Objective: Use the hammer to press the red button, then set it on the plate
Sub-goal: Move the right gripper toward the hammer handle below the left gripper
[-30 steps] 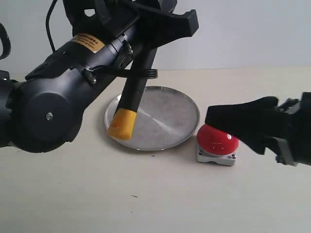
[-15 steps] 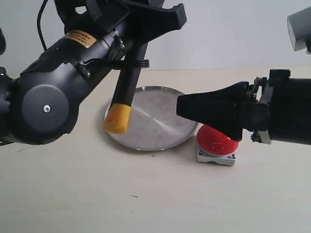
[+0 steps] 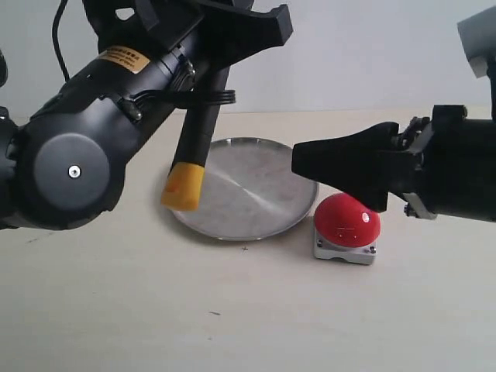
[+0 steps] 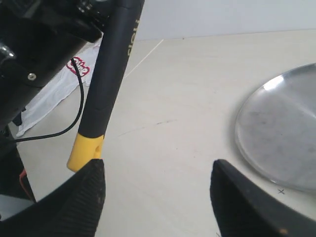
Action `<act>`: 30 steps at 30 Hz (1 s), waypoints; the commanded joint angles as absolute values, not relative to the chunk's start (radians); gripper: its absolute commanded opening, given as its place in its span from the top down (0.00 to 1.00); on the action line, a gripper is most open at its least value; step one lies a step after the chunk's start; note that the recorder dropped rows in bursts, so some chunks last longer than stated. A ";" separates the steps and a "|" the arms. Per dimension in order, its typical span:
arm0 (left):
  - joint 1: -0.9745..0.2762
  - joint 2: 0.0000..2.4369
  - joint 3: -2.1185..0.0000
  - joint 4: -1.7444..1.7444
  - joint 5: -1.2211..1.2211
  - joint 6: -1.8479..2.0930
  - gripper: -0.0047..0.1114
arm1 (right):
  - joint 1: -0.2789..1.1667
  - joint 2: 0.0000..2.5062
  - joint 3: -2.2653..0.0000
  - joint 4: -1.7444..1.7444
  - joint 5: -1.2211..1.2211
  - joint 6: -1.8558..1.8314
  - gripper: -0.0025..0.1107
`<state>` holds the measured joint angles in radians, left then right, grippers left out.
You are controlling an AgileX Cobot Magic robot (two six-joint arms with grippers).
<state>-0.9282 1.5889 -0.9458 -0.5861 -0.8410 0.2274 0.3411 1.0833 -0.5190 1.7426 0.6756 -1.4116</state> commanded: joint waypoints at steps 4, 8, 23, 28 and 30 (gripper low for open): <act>-0.927 1.572 -0.957 -0.561 -0.948 0.228 0.96 | 0.372 1.114 -0.526 1.744 0.653 -1.339 0.37; -0.927 1.572 -0.957 -0.561 -0.980 0.228 0.96 | 0.416 1.147 -0.540 1.744 0.606 -1.378 0.29; -0.927 1.574 -0.955 -0.518 -1.055 0.150 0.96 | 0.424 1.148 -0.651 1.744 0.677 -1.393 0.29; -0.927 1.619 -0.955 -0.428 -1.146 0.082 0.96 | 0.424 1.153 -0.680 1.744 0.681 -1.403 0.29; -0.927 1.637 -0.955 -0.424 -1.198 0.009 0.96 | 0.424 1.153 -0.686 1.744 0.679 -1.405 0.29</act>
